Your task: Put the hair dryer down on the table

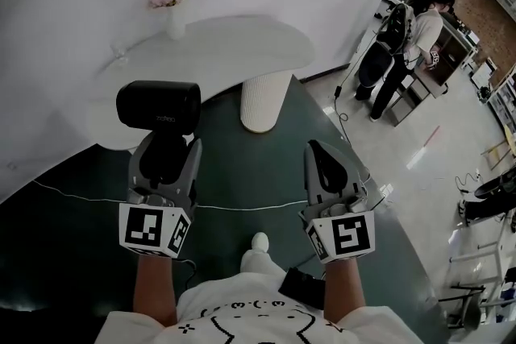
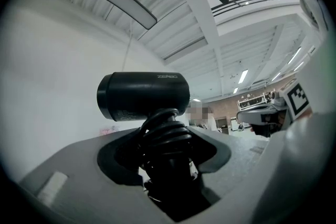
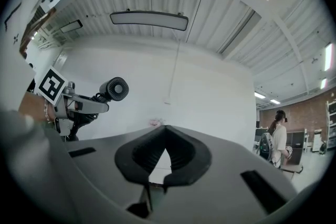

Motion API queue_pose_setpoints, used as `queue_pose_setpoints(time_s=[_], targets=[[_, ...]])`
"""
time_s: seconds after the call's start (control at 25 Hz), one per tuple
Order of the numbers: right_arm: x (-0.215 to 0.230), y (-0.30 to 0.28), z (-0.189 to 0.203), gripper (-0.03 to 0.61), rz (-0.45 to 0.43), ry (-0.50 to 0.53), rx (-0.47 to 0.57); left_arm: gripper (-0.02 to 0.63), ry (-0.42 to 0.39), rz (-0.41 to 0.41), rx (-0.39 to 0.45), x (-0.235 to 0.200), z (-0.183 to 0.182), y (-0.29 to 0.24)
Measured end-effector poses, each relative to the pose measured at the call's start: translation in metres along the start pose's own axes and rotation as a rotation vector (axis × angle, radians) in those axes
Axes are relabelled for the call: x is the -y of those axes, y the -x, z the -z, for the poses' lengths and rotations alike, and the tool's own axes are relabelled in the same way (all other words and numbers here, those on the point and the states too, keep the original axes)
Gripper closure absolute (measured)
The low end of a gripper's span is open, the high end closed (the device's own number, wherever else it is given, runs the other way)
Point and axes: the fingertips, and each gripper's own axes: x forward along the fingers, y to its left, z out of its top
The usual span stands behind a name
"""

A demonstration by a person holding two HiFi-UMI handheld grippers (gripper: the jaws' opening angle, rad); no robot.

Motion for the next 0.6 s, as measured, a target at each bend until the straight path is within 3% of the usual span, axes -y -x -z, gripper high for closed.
queue_pose_setpoints(time_s=[0.32, 0.6], targets=[[0.093, -0.063, 0.012, 0.583, -0.04, -0.011, 0.027, 0.365, 0.001, -0.057, 0.014, 0.019, 0.002, -0.096], [0.131, -0.08, 0.032, 0.583, -0.052, -0.025, 0.029, 0.364, -0.012, -0.063, 0.005, 0.038, 0.014, -0.138]])
